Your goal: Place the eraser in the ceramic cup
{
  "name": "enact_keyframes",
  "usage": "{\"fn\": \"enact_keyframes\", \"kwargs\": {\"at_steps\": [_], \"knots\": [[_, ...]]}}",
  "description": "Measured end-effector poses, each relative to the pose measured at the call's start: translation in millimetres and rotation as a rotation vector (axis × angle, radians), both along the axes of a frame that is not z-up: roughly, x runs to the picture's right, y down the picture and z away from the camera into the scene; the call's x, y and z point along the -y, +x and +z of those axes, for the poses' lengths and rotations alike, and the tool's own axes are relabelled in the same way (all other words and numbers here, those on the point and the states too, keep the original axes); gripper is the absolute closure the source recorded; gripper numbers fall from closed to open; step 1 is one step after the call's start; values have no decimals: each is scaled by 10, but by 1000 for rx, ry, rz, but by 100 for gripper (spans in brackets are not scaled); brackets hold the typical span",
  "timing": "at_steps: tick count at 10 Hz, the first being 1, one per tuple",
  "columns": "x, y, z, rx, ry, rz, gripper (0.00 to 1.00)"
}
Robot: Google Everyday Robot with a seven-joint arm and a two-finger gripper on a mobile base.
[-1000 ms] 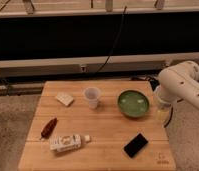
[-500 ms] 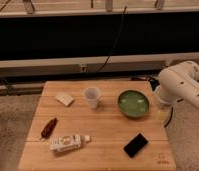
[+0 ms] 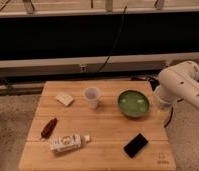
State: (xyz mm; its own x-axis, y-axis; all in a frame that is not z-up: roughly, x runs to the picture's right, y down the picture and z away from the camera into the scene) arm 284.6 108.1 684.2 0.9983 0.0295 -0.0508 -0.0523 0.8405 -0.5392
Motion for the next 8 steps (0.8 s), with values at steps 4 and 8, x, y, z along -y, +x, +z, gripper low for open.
{"fn": "enact_keyframes", "kwargs": {"at_steps": [4, 8], "knots": [[-352, -188, 151, 37, -27, -46, 20], [-540, -295, 136, 65, -57, -79, 20]]}}
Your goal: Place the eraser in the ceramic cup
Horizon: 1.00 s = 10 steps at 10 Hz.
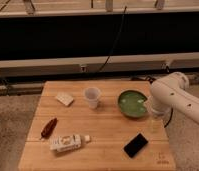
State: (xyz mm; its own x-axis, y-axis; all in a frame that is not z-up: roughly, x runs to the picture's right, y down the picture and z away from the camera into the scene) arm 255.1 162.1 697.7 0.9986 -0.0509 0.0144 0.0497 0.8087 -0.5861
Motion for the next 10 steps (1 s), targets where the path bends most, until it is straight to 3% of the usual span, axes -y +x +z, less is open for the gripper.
{"fn": "enact_keyframes", "kwargs": {"at_steps": [2, 7, 10], "knots": [[-257, -40, 135, 26, -15, -24, 20], [-609, -111, 150, 71, -49, -64, 20], [-729, -194, 250, 101, -55, -97, 20]]}}
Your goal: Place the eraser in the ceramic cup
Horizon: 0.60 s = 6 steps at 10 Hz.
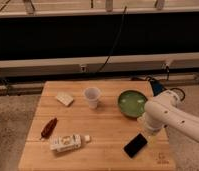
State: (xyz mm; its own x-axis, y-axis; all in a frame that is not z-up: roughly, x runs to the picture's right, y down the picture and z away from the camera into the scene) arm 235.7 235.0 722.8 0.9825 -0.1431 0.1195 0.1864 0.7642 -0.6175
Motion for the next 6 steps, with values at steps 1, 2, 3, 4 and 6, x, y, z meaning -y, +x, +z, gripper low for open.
{"fn": "enact_keyframes", "kwargs": {"at_steps": [1, 2, 3, 4, 6], "knots": [[-37, -14, 8, 4, -5, -5, 20], [-99, -22, 9, 7, -11, -13, 20], [-156, -28, 14, 9, -16, -18, 20], [-186, -44, 23, 14, -18, -22, 20], [-224, -42, 97, 25, -21, -28, 20]]}}
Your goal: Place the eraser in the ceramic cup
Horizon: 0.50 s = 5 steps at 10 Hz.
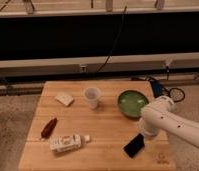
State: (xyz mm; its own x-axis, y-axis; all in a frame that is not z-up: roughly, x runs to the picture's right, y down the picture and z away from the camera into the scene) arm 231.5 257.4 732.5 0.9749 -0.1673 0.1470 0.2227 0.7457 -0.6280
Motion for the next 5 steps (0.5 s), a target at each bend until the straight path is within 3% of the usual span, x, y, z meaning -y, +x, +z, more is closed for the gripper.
{"fn": "enact_keyframes", "kwargs": {"at_steps": [5], "knots": [[-148, -48, 148, 16, -16, -13, 20]]}}
